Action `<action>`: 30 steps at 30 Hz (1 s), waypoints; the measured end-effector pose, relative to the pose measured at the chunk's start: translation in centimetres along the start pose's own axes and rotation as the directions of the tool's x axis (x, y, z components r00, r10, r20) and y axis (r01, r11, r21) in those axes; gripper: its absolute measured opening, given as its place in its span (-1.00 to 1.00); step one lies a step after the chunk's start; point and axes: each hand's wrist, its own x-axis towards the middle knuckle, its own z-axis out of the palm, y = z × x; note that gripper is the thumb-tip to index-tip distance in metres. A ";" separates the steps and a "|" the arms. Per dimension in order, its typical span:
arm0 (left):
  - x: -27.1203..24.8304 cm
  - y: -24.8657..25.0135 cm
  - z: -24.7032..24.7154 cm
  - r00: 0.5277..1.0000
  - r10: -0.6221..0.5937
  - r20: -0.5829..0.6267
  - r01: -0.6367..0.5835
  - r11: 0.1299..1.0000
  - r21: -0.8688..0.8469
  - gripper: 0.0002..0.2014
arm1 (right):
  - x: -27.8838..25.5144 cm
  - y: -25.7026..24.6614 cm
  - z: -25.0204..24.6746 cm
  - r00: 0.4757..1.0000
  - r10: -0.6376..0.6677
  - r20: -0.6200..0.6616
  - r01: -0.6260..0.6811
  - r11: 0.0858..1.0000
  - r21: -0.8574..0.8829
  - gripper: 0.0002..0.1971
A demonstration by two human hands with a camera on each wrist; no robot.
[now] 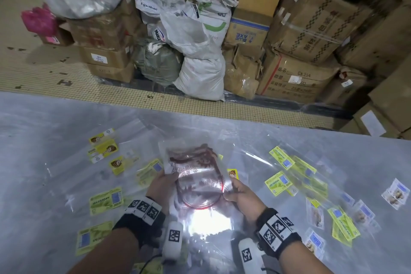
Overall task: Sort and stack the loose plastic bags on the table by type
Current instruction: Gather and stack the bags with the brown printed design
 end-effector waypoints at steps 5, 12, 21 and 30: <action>-0.4 2.3 -0.9 0.963 -0.190 0.192 0.221 0.962 -0.158 -0.65 | -0.4 -0.5 -0.9 0.996 0.016 0.089 -0.019 0.999 0.030 -0.49; 8.2 1.6 -6.6 0.970 -0.229 0.084 0.230 0.973 0.009 -0.19 | -1.2 -2.5 -2.0 0.971 0.136 0.197 -0.098 0.976 -0.196 -0.47; 10.7 -2.0 -9.1 0.981 -0.148 -0.124 0.134 0.984 -0.114 -0.83 | -3.2 -3.4 -3.0 0.955 0.296 0.019 -0.295 0.938 0.182 -0.78; 3.2 -0.4 -4.6 0.985 -0.108 -0.136 0.056 0.939 -0.340 -0.85 | -2.1 -1.0 0.7 0.961 0.116 -0.253 -0.025 0.941 0.338 -0.55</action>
